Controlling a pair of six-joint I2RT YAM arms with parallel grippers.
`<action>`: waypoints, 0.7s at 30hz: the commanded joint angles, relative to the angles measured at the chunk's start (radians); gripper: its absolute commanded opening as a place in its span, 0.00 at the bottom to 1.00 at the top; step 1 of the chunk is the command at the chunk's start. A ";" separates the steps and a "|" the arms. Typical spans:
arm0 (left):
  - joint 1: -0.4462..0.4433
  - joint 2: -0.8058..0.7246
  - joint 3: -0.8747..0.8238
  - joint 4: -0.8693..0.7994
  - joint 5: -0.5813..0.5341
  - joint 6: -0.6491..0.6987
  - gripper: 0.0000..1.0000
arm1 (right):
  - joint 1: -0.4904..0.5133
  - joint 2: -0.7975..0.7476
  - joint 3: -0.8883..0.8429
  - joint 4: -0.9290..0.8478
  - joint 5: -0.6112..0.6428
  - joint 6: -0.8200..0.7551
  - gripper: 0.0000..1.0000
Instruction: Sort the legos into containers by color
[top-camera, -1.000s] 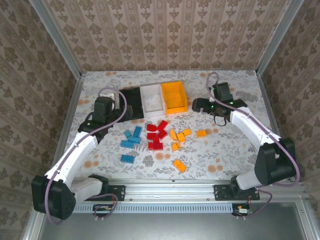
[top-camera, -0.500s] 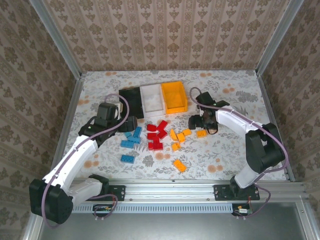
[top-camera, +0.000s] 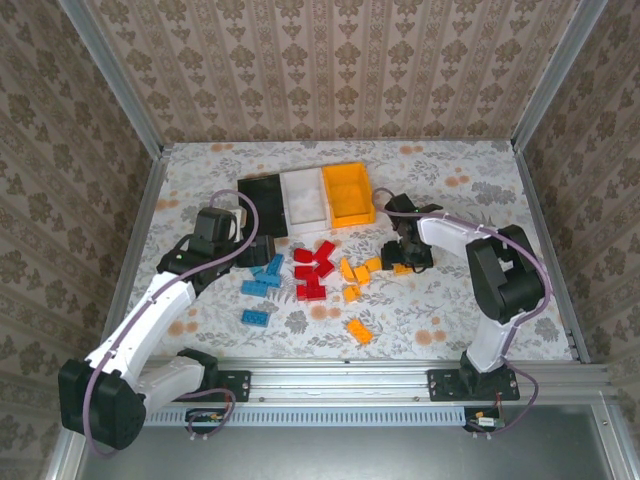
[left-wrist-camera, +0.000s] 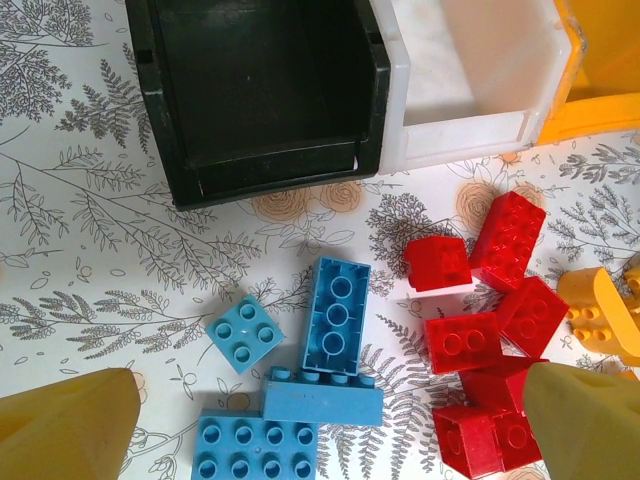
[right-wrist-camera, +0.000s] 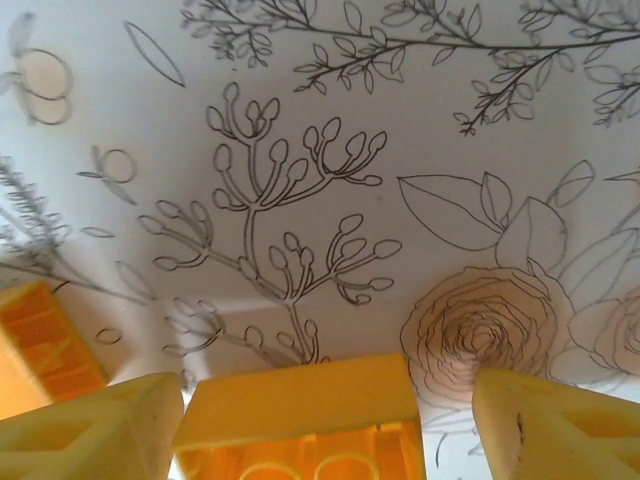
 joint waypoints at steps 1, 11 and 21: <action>0.004 -0.018 -0.011 -0.013 0.019 -0.023 1.00 | 0.006 0.040 0.035 -0.023 0.038 -0.011 0.74; 0.019 -0.031 -0.015 -0.014 0.020 -0.023 1.00 | 0.004 0.046 0.044 -0.024 0.051 -0.013 0.55; 0.027 -0.026 -0.027 0.002 0.040 -0.036 1.00 | 0.004 -0.052 0.058 -0.052 0.051 0.001 0.49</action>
